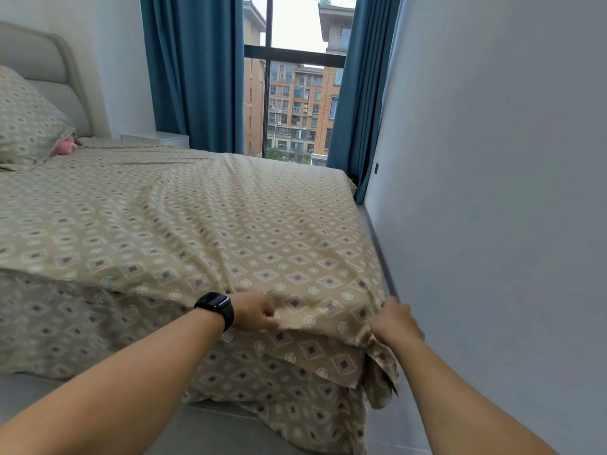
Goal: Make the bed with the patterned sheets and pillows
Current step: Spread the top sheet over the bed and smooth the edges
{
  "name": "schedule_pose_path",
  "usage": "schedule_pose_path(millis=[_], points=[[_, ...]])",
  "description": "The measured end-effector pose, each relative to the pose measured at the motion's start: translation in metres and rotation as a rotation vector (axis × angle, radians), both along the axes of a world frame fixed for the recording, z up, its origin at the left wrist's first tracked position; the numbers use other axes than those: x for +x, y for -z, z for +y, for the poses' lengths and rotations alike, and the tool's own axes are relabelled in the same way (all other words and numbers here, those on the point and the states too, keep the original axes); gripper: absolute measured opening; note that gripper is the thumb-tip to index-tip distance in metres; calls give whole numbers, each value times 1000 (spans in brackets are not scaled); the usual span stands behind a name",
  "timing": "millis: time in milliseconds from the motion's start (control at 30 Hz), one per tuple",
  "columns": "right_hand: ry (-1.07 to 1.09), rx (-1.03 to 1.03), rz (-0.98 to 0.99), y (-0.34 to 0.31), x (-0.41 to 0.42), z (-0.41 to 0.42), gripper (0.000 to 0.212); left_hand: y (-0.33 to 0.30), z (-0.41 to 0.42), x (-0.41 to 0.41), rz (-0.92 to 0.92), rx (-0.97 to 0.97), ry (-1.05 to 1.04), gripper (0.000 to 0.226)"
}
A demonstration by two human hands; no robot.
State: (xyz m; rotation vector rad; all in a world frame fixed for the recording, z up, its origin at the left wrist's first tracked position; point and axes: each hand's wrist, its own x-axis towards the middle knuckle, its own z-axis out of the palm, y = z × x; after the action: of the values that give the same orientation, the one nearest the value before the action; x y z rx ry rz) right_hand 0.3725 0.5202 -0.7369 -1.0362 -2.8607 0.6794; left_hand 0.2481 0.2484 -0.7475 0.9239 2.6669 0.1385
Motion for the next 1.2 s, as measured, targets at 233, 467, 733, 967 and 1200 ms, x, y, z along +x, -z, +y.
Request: schedule_pose_path(millis=[233, 467, 733, 967, 1200], points=[[-205, 177, 92, -150, 12, -13, 38, -114, 40, 44, -66, 162, 5, 40], [-322, 227, 70, -387, 14, -18, 43, -356, 70, 66, -80, 149, 16, 39], [-463, 239, 111, -604, 24, -30, 35, -554, 44, 88, -389, 51, -168, 39], [-591, 311, 124, -648, 0, -51, 32, -607, 31, 80, -357, 187, -268, 28], [-716, 250, -92, -636, -25, -139, 36, -583, -77, 92, -423, 168, -352, 29]])
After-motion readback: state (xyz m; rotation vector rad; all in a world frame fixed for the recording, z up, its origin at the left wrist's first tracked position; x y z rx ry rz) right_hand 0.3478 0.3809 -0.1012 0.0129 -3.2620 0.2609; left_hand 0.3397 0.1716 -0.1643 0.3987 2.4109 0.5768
